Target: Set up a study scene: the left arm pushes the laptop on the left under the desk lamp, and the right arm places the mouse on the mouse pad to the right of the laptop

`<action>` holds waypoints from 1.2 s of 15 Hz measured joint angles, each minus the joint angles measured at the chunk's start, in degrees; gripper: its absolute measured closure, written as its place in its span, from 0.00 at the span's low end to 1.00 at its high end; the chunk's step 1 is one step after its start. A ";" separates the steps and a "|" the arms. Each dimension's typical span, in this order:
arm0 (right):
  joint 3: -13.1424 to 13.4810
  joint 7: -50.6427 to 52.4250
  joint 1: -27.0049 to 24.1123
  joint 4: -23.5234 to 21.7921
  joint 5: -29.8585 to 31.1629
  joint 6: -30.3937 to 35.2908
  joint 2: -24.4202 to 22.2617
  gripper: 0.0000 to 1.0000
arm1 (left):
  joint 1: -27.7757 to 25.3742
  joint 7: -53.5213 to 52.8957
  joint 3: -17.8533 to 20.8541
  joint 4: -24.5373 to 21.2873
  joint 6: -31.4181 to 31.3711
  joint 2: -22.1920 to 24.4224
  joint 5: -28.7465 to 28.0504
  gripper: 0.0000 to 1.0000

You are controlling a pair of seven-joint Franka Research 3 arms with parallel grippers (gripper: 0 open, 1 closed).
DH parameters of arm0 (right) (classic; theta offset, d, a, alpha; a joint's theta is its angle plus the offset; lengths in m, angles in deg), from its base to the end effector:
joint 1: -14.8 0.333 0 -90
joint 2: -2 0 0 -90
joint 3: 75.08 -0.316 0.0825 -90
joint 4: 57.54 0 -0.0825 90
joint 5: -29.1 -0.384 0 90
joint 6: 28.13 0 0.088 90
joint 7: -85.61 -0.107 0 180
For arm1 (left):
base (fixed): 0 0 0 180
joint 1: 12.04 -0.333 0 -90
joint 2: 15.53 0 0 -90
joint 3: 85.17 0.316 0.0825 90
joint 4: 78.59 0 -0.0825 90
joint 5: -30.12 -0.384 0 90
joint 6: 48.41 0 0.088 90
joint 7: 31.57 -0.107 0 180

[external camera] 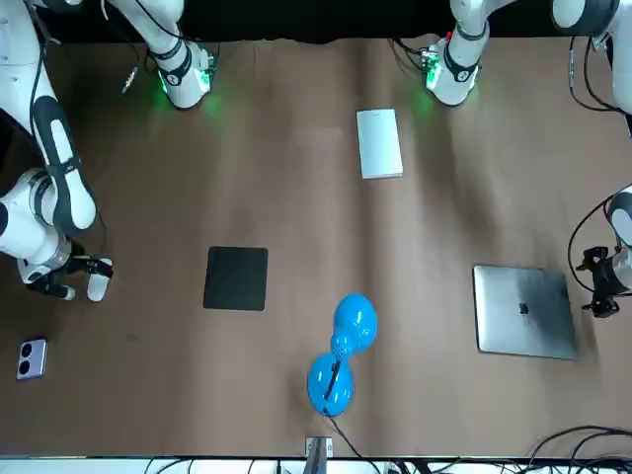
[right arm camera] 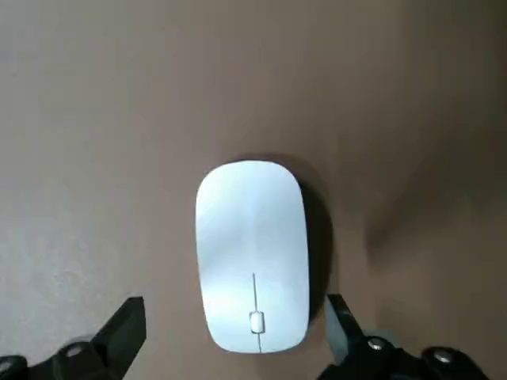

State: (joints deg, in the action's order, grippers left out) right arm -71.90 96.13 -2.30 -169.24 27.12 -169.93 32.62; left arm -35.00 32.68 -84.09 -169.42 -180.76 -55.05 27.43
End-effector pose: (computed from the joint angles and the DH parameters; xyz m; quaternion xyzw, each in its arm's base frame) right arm 0.5810 -0.2137 0.2021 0.9955 -0.0948 -0.0048 0.0023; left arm 0.6419 0.2853 0.2347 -0.7295 -0.6833 -0.0245 0.0161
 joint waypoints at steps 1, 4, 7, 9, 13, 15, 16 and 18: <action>0.00 0.18 -0.09 0.00 0.00 -0.02 0.07 0.00 | -0.26 -0.42 0.00 0.19 -0.38 -0.41 0.00 0.00; 0.00 0.41 -0.15 -0.03 0.00 -1.31 0.85 0.00 | -0.45 -5.19 0.01 0.33 -3.67 -1.99 -0.01 0.00; -0.01 1.92 -0.22 -0.02 0.00 -3.04 2.22 0.00 | -1.02 -6.39 0.02 2.31 -5.09 -4.97 0.39 0.00; 0.00 2.80 -0.44 -0.02 0.00 -3.78 2.82 0.00 | -1.68 -6.46 0.02 5.53 -5.38 -7.85 0.59 0.00; 0.00 3.76 -0.66 0.02 0.00 -4.33 3.03 0.15 | -2.17 -6.03 0.01 11.33 -5.30 -13.07 1.87 0.00; -0.01 3.78 -0.67 0.04 0.00 -4.44 3.03 0.33 | -2.13 -4.88 -0.01 12.20 -4.71 -13.60 2.01 0.00; -0.01 3.82 -0.67 0.07 0.00 -4.46 3.03 0.33 | -2.05 -4.27 -0.03 12.42 -4.37 -13.62 2.06 0.00; -0.04 3.87 -0.67 0.17 0.00 -4.58 3.03 0.39 | -1.63 -2.78 -0.21 12.85 -3.22 -13.62 2.15 0.00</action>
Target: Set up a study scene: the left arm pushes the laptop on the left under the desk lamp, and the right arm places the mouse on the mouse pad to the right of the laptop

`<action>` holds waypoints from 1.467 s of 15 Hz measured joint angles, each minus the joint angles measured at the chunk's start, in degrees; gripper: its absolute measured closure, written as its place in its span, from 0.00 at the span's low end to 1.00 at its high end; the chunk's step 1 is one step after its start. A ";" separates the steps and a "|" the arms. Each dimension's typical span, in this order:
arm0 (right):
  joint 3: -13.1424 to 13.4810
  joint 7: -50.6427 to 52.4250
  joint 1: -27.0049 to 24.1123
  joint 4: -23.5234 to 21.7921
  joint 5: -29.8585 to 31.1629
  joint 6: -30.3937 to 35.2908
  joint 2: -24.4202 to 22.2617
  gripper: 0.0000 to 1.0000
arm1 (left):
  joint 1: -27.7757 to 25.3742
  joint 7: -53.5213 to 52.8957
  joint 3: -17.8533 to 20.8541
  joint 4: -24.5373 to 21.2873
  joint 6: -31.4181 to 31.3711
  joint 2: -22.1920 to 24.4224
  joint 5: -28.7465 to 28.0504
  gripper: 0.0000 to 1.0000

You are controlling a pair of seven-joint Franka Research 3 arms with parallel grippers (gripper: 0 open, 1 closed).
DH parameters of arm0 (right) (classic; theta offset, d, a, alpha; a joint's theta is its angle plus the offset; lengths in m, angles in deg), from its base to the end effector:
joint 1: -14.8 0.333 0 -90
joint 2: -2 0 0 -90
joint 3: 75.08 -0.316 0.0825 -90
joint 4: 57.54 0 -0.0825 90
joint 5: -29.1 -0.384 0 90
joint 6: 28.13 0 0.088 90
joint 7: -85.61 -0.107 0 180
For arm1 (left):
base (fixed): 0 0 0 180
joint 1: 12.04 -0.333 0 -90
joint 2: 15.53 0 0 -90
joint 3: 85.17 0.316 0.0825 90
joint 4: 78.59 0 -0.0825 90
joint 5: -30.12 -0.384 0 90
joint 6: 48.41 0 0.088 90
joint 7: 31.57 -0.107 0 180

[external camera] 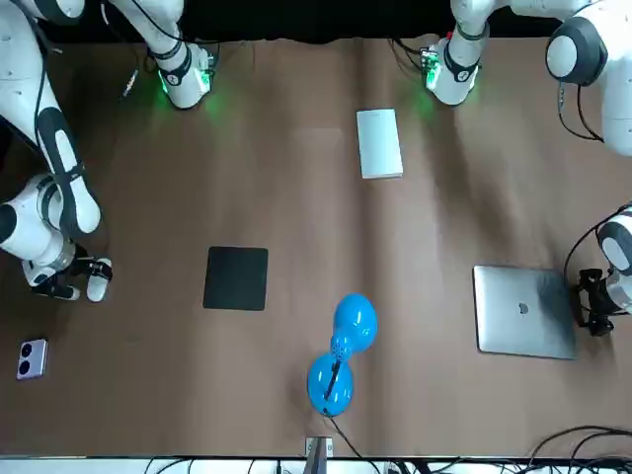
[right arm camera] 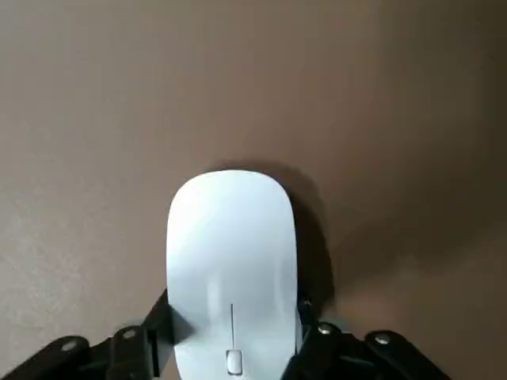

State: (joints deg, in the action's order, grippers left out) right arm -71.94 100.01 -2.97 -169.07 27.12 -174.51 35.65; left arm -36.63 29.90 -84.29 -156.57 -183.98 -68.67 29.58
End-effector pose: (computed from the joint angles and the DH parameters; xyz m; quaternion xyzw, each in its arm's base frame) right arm 0.5804 -0.2212 0.1776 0.9977 -0.0663 0.0089 0.0085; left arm 0.6708 0.3169 0.1664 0.7296 0.6827 0.0399 0.0030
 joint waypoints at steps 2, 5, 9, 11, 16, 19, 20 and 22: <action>-0.42 0.08 0.09 0.87 0.00 -0.05 -0.05 0.39 | 1.46 1.75 -0.12 0.33 0.75 0.00 0.01 0.00; -1.97 0.09 0.55 2.54 0.00 0.17 -1.36 0.39 | 2.61 2.12 -0.18 0.39 0.95 -0.01 0.14 0.00; -3.52 -5.45 6.36 3.81 -0.20 5.61 -6.05 0.39 | 3.44 3.10 -0.63 0.85 3.60 0.06 0.25 0.00; -3.72 -10.81 11.28 4.13 -0.21 7.02 -7.10 0.39 | 4.91 3.62 -0.67 0.90 5.32 0.22 0.25 0.00; -4.00 -18.15 20.28 4.14 -2.07 6.76 -7.11 0.39 | 8.54 4.46 -0.74 0.76 7.86 0.43 0.25 0.00; -4.07 -21.14 25.44 4.10 -4.66 4.63 -6.70 0.39 | 10.27 6.39 -0.75 -0.21 8.25 0.98 0.25 0.00; -4.09 -22.70 27.25 3.98 -4.88 3.58 -6.10 0.39 | 10.82 7.34 -0.75 -0.70 8.27 1.24 0.26 0.00; -4.07 -25.85 30.60 3.80 -4.91 1.85 -4.12 0.39 | 12.08 9.88 -0.78 -1.76 8.32 1.84 0.26 0.00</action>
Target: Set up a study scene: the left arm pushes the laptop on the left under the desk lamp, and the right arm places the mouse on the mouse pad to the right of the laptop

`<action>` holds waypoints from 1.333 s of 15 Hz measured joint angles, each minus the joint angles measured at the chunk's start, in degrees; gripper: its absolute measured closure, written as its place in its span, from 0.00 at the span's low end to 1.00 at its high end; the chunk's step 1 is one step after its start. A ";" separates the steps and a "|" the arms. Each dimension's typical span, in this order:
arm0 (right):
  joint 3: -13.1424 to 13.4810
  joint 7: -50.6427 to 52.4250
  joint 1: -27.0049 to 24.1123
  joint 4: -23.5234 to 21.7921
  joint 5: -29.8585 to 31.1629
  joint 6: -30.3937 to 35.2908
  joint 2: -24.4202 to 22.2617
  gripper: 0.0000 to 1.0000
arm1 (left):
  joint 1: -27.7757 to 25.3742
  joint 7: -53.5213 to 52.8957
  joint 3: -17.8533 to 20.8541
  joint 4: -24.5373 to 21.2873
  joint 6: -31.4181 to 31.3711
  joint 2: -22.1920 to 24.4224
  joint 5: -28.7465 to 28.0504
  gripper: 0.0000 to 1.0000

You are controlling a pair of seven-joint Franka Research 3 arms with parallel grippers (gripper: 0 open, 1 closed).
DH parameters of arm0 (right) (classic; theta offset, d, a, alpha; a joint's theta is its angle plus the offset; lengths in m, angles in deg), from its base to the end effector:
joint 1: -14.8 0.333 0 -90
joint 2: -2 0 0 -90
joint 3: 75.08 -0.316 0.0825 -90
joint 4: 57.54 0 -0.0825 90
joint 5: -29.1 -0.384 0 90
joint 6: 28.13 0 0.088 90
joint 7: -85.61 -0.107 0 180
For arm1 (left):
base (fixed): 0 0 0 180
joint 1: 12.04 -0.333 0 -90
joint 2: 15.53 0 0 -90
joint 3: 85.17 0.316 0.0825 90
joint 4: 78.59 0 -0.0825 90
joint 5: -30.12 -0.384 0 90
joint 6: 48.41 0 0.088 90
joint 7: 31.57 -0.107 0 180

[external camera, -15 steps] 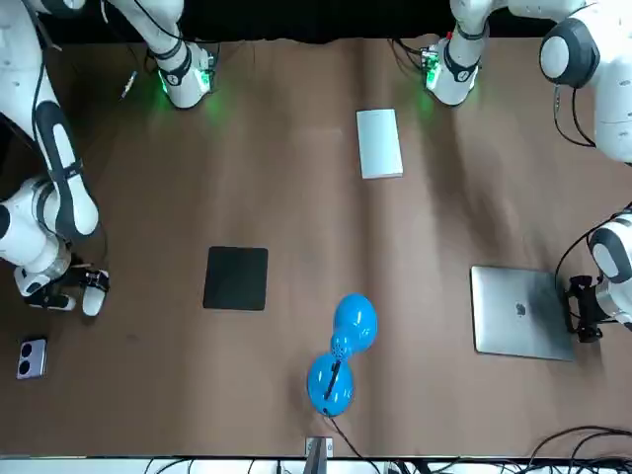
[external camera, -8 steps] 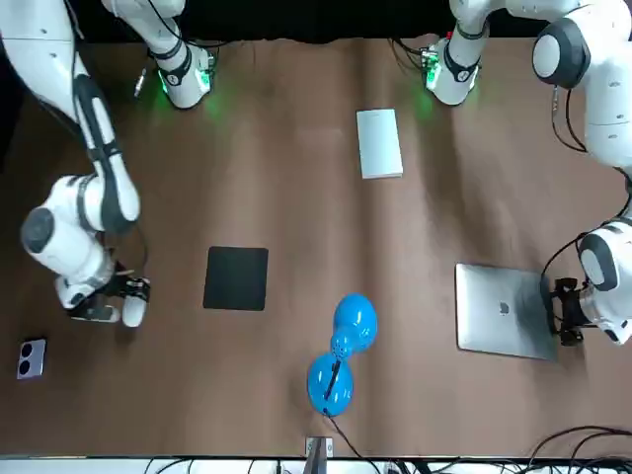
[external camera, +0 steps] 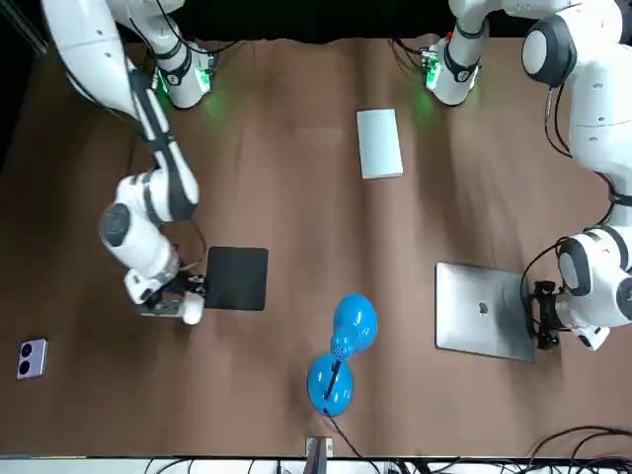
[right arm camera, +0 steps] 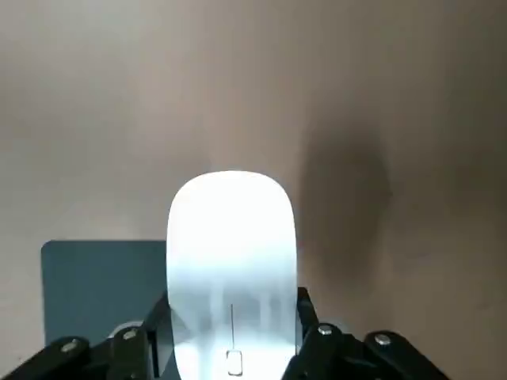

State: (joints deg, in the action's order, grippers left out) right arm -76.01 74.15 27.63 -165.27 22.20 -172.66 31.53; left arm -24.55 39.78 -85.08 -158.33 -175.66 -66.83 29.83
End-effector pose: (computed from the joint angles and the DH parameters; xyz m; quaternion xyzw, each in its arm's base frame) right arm 0.6313 0.1527 0.2462 -0.9967 0.0280 -0.0525 0.0547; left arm 0.7053 0.1576 0.1637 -0.7443 -0.6670 0.0275 0.0185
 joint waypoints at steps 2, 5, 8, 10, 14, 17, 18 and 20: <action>0.02 -1.22 2.20 0.00 -0.02 -0.99 1.98 0.39 | 1.47 1.36 -0.43 -1.36 0.03 0.80 0.01 0.00; 0.05 -1.40 3.89 -0.01 -0.02 -2.31 4.29 0.39 | 3.71 2.32 -2.62 -3.89 0.47 2.54 0.04 0.00; 0.05 -1.54 4.49 -0.01 -0.03 -3.12 5.09 0.39 | 4.66 2.55 -4.11 -4.59 1.74 3.25 0.04 0.00; 0.06 -2.50 4.77 -0.01 -0.05 -3.30 5.46 0.39 | 5.70 4.47 -4.26 -4.73 2.00 3.29 0.03 0.00; 0.05 -3.80 5.87 -0.02 -0.05 -3.32 5.68 0.39 | 8.58 10.65 -4.29 -5.16 2.39 3.40 0.03 0.00; 0.08 -3.90 5.95 -0.03 -0.06 -3.31 5.95 0.39 | 10.86 14.46 -4.44 -5.95 2.47 3.71 0.03 0.00; 0.11 -3.92 5.95 -0.03 -0.06 -3.31 6.10 0.38 | 11.62 15.63 -4.57 -6.14 2.47 3.78 0.03 0.00; 0.13 -4.09 5.95 -0.03 -0.08 -3.32 6.36 0.34 | 13.38 18.03 -4.86 -6.40 2.48 3.85 0.03 0.00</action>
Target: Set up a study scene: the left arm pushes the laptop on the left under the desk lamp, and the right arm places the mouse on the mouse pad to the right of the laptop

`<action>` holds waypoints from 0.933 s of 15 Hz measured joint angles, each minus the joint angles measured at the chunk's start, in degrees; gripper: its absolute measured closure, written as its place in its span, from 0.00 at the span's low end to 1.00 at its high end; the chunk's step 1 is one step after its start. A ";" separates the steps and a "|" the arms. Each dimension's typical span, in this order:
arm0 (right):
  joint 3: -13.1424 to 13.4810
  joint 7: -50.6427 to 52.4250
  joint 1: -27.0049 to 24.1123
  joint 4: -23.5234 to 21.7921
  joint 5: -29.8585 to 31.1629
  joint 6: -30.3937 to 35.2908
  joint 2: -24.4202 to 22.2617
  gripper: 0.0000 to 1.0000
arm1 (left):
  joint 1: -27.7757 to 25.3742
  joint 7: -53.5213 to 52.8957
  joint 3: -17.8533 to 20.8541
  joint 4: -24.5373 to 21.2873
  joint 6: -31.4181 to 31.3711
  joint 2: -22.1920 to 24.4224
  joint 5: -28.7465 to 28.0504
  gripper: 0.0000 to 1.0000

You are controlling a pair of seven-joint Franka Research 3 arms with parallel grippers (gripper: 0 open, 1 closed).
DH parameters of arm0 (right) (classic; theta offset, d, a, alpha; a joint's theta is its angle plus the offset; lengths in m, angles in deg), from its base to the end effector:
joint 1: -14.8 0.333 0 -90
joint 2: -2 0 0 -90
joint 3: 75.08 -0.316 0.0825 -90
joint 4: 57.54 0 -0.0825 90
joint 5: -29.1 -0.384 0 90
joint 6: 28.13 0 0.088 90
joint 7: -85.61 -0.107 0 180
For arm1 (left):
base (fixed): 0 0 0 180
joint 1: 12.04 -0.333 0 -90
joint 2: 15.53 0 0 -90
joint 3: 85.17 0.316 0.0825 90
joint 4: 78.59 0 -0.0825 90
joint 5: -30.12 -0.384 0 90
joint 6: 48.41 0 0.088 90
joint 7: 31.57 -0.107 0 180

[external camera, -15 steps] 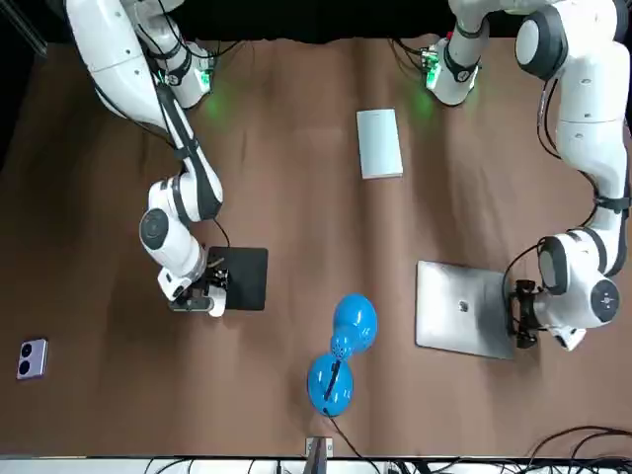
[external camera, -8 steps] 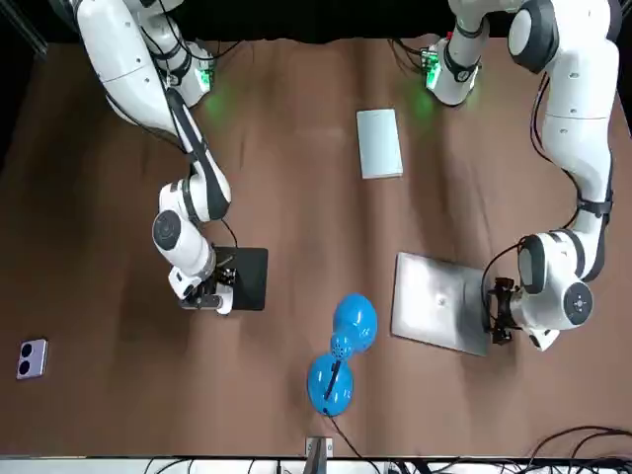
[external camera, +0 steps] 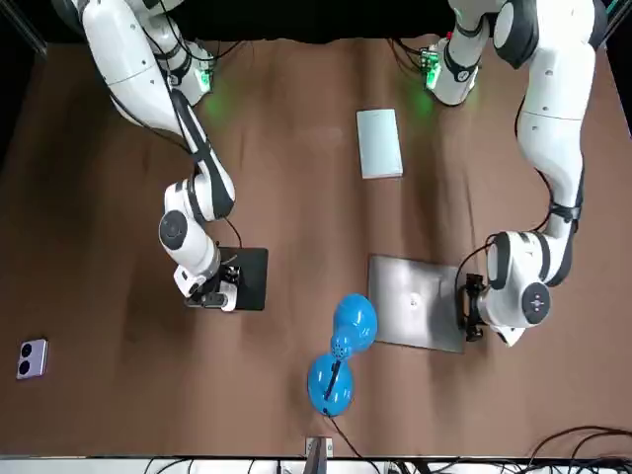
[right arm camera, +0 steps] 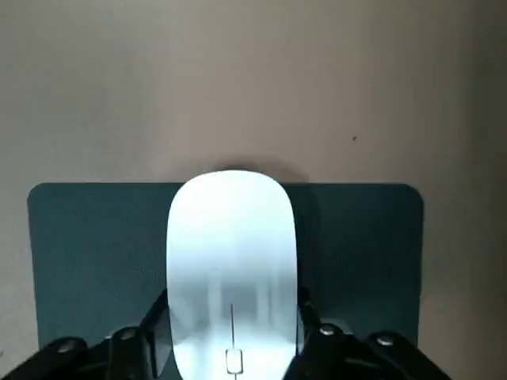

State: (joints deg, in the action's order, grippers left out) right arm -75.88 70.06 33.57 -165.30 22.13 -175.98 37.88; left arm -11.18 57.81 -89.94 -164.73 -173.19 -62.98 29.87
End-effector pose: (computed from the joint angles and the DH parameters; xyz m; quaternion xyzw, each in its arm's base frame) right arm 0.6055 0.2125 0.1800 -0.9985 0.0167 -0.0233 0.0475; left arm 0.6920 -0.0598 0.1632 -0.7356 -0.6725 0.0730 0.0355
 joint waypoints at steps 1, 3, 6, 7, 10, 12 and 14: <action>0.02 -0.08 0.00 0.00 0.00 0.00 0.07 0.26 | 0.81 1.21 -0.21 -0.14 0.02 0.05 0.00 0.00; 0.05 -0.16 0.00 0.01 -0.01 0.00 0.09 0.09 | 1.73 3.33 -1.19 -0.41 0.03 0.12 0.00 0.00; 0.48 -0.16 -0.02 0.49 -0.01 -0.03 -0.05 0.00 | 2.20 6.97 -3.95 -0.88 -0.05 0.11 0.00 0.00; 0.74 -0.15 -0.09 0.81 -0.01 -0.05 -0.41 0.00 | 2.53 7.74 -4.34 -0.98 -0.14 0.11 0.01 0.00; 1.38 0.23 -1.22 1.43 -0.01 2.41 -3.54 0.00 | 4.46 10.57 -4.57 -1.19 -0.88 0.11 0.01 0.00; 1.80 2.49 -3.08 1.75 0.04 5.47 -6.92 0.00 | 5.80 12.26 -4.57 -1.36 -1.72 0.12 0.08 0.00; 2.56 6.66 -6.15 1.90 0.04 8.47 -10.52 0.00 | 7.21 13.75 -4.58 -1.77 -2.99 0.12 1.07 0.00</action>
State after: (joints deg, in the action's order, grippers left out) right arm -73.32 76.72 27.42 -163.40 22.17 -167.51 27.37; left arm -3.97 71.56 -94.52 -166.50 -176.18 -62.85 30.94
